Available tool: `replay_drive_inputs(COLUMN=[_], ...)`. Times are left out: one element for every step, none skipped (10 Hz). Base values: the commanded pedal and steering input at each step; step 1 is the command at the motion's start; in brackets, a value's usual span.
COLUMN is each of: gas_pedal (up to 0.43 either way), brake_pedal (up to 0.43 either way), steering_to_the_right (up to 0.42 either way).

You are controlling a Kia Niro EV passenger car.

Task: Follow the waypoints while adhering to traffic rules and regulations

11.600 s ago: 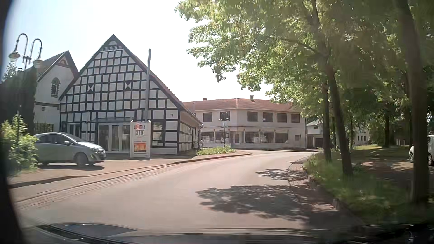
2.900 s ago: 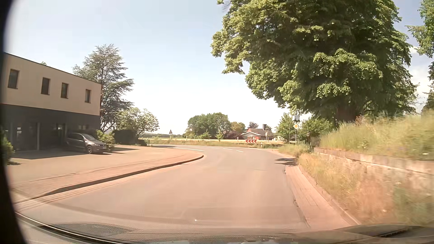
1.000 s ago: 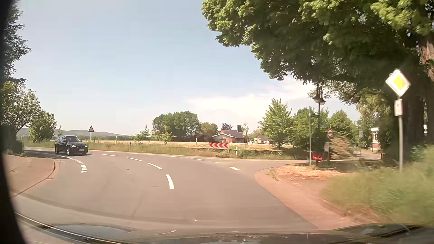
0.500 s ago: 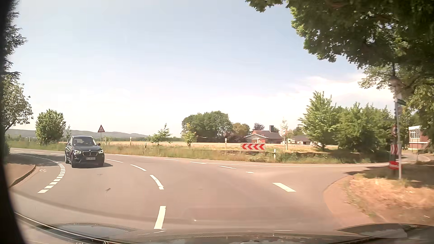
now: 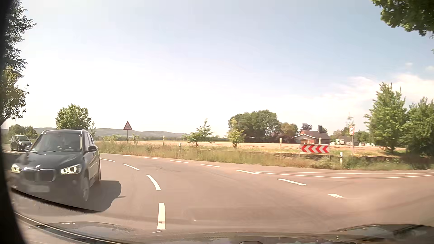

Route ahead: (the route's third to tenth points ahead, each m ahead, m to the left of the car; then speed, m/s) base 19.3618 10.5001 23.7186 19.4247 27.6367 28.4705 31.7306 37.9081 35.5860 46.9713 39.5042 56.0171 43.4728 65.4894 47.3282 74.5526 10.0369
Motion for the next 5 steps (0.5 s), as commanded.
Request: replay_drive_inputs(gas_pedal=[0.138, 0.15, 0.15, 0.15, 0.15], brake_pedal=[0.0, 0.0, 0.0, 0.0, 0.0], steering_to_the_right=[-0.178, -0.178, -0.178, -0.178, -0.178])
